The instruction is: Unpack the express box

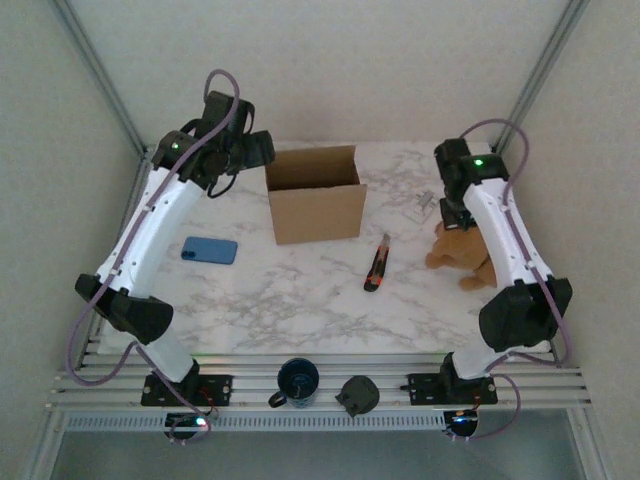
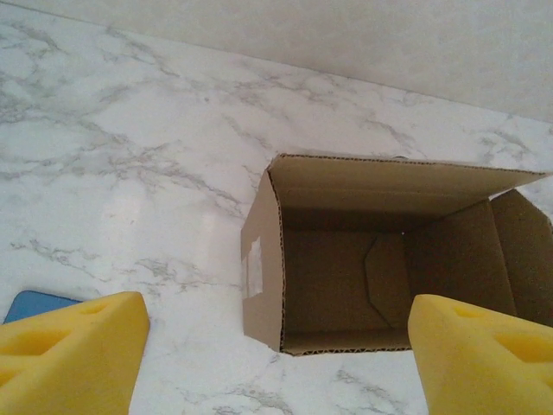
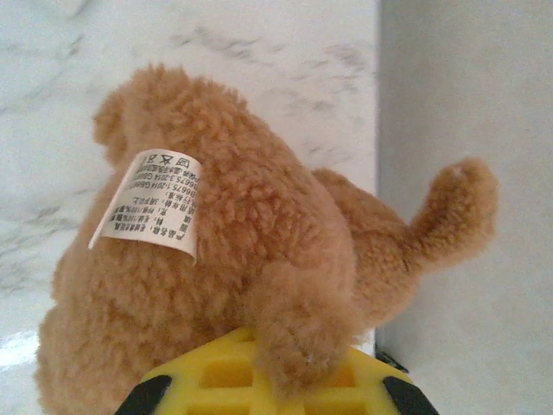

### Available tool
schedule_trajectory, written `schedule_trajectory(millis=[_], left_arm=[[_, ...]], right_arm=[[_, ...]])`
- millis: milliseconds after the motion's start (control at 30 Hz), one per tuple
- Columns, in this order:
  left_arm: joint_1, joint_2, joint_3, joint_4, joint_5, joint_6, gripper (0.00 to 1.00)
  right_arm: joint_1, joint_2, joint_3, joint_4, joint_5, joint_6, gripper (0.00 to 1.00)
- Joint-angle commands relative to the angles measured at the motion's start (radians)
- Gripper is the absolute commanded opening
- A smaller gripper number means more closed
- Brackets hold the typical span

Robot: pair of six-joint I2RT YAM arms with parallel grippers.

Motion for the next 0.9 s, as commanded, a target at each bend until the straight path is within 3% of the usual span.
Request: schedule_trajectory(millis=[0,333,467,500,567,733,800,867], left_arm=[[0.004,-0.025,-0.042,0.014,0.001,-0.009,0.78],[0.003,-0.042,-0.097,0.03,0.015,-0.01,0.78],[0.003,-0.046,-0.107,0.028,0.0,-0.007,0.86],[0.002,-0.046,-0.109,0.028,-0.003,-0.006,0.9],[0.002,-0.047,-0.118,0.029,-0.015,-0.003,0.95],[0.004,-0.096,-0.173,0.091,-0.04,0.004,1.0],[0.004,-0.13,-0.205,0.132,-0.053,0.007,1.0],[0.005,-0.18,-0.255,0.193,-0.086,0.015,1.0]], right_arm=[[0.035,0.059,-0.053,0.015,-0.066,-0.013,0.0],[0.101,0.205,-0.105,0.024,-0.087,-0.033,0.0],[0.107,0.216,-0.094,0.018,-0.088,-0.027,0.02],[0.106,0.215,-0.087,0.015,-0.088,-0.024,0.11],[0.107,0.205,-0.068,0.015,-0.087,-0.017,0.39],[0.106,0.133,0.001,0.012,-0.09,-0.003,0.89],[0.106,0.092,0.032,0.012,-0.083,0.004,0.98],[0.106,0.032,0.044,0.042,-0.061,0.013,0.99]])
